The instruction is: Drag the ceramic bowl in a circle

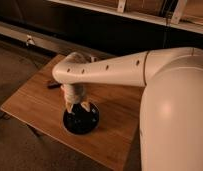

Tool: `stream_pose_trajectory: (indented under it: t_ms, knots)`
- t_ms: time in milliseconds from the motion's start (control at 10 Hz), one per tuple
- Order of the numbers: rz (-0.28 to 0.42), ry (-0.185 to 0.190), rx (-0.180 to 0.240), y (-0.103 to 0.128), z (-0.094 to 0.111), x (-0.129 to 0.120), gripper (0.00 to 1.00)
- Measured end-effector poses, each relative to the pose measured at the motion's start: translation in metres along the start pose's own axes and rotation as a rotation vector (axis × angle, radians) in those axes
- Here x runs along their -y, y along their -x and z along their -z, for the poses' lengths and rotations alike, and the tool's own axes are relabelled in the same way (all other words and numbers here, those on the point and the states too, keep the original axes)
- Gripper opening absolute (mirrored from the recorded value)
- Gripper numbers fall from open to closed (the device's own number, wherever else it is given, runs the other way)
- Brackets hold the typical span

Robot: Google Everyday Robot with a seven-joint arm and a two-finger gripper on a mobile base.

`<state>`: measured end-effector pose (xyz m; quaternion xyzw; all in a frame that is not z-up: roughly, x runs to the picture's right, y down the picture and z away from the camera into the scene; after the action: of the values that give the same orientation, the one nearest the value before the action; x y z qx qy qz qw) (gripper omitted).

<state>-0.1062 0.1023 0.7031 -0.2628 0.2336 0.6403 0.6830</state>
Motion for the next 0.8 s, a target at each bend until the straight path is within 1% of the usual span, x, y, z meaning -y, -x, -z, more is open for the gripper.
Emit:
stream_pose_trajectory:
  t_ms: [100, 300, 500, 600, 700, 800]
  knots:
    - [-0.001, -0.003, 0.000, 0.000, 0.000, 0.001, 0.65]
    - [-0.024, -0.051, 0.016, 0.009, 0.000, 0.019, 0.65]
    - [-0.051, -0.085, 0.021, 0.018, -0.002, 0.036, 0.65]
    - [-0.059, -0.090, 0.020, 0.021, -0.003, 0.041, 0.65]
    - [-0.068, -0.088, 0.015, 0.028, -0.007, 0.052, 0.65]
    - [-0.073, -0.077, 0.010, 0.031, -0.011, 0.058, 0.65]
